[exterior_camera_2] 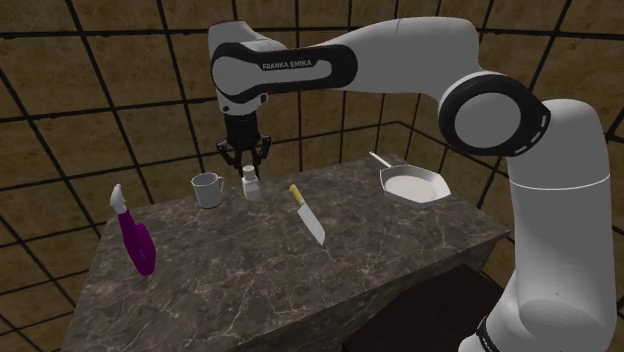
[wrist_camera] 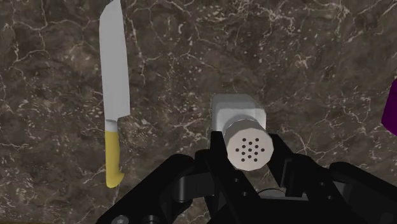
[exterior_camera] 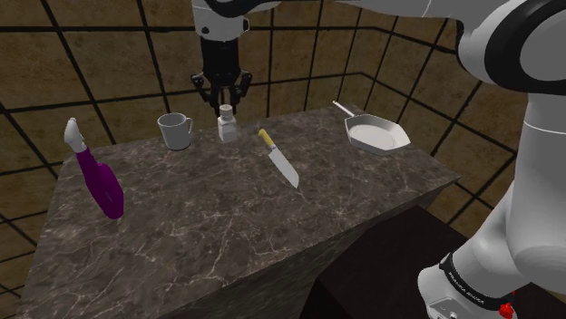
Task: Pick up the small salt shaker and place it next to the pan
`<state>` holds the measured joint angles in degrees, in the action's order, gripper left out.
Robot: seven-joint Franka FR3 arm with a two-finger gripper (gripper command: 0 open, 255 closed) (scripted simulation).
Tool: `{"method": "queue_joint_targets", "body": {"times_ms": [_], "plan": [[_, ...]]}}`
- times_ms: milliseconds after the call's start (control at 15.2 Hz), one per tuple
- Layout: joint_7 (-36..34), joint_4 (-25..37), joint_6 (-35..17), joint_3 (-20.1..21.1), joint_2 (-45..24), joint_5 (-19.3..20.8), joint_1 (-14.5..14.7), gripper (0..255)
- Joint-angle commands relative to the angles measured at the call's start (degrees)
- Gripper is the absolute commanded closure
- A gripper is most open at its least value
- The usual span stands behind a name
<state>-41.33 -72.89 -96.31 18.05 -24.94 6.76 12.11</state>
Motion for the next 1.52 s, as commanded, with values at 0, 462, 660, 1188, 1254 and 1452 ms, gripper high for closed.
{"method": "queue_joint_targets", "body": {"times_ms": [0, 462, 660, 1188, 1254, 1452], "plan": [[-0.1, 1.6, 1.6, 0.1, 0.0, 0.0, 0.2, 255], [6.0, -2.5, 0.9, -1.3, 3.6, -1.5, -4.9, 255], [9.7, -4.4, 0.3, -2.4, 5.0, -2.2, -7.8, 255], [19.6, -5.7, 0.1, -5.5, 6.2, -3.3, -14.7, 255], [20.8, -5.5, 0.1, -5.9, 6.1, -3.4, -15.5, 255], [24.4, -4.3, 0.6, -7.1, 5.3, -3.6, -17.9, 255]]}}
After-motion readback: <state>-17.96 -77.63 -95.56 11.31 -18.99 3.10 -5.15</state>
